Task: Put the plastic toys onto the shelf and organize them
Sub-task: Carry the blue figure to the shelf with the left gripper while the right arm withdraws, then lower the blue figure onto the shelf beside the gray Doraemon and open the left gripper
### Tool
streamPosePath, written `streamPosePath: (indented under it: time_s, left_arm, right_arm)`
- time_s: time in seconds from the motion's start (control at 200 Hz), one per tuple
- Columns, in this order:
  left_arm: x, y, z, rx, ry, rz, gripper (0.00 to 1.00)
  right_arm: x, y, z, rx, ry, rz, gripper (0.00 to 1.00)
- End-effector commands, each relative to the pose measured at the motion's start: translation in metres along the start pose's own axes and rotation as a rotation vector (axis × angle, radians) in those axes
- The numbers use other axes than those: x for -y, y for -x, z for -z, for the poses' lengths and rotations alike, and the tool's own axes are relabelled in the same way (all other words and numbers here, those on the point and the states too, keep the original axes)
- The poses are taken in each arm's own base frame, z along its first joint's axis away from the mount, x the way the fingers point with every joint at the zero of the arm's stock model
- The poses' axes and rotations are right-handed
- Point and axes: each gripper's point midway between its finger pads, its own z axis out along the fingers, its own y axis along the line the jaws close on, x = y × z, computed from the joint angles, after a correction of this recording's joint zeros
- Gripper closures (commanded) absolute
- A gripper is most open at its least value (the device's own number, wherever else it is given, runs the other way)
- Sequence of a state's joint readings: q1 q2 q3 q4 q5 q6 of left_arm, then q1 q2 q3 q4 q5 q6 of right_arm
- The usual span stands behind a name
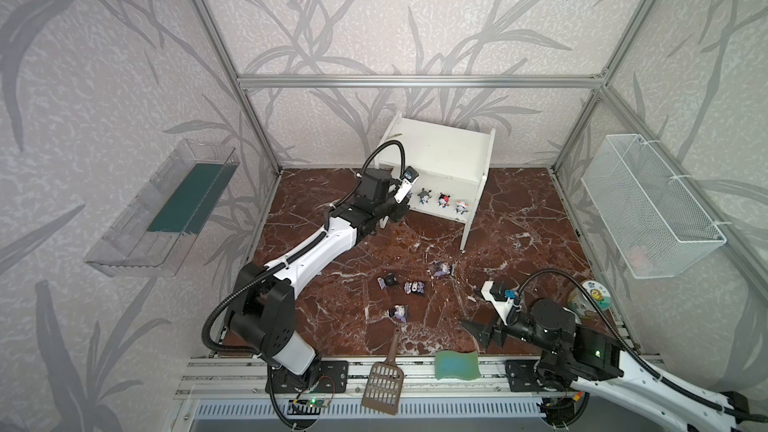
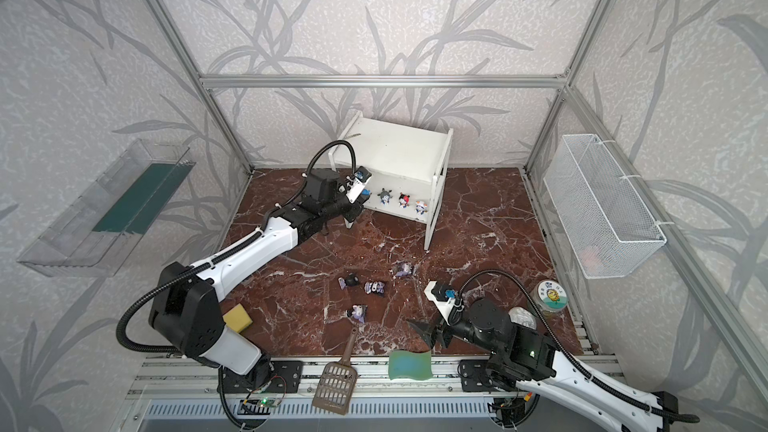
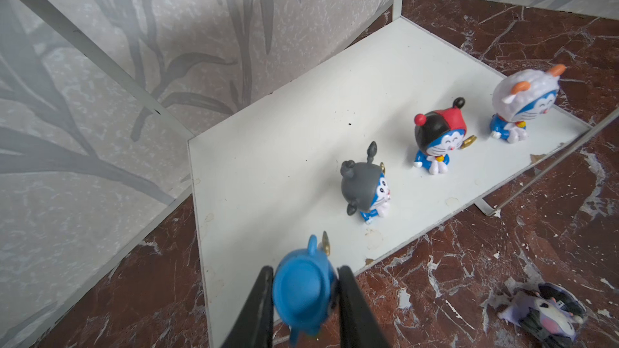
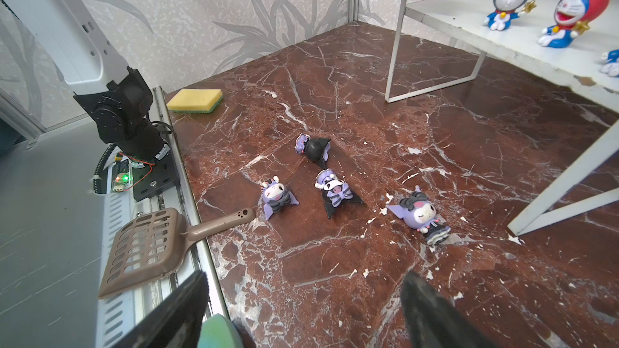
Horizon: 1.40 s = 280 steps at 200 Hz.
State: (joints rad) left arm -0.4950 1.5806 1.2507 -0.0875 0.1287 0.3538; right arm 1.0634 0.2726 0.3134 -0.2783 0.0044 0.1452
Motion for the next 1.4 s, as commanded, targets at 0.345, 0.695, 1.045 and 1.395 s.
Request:
streamPosePath:
  time_s: [0.345,0.695,1.045,1.395]
  left_arm:
    - [-0.008,-0.019,-0.014,0.001,0.051,0.034,0.86]
    - [-0.015,-0.02,-0.017,0.007,0.088,0.035,0.84]
    - [-0.016,-0.019,-0.019,0.005,0.092,0.046,0.77]
    - [-0.019,-0.021,-0.02,-0.006,0.103,0.053,0.69]
  right_arm:
    - [-0.005,0.022,0.003,0.045,0.013,0.012,0.1]
    - [-0.005,0.021,0.005,0.046,0.015,0.002,0.1]
    - [-0.005,0.019,0.004,0.043,0.018,-0.008,0.1]
    - [-0.005,0.018,0.004,0.043,0.019,-0.012,0.1]
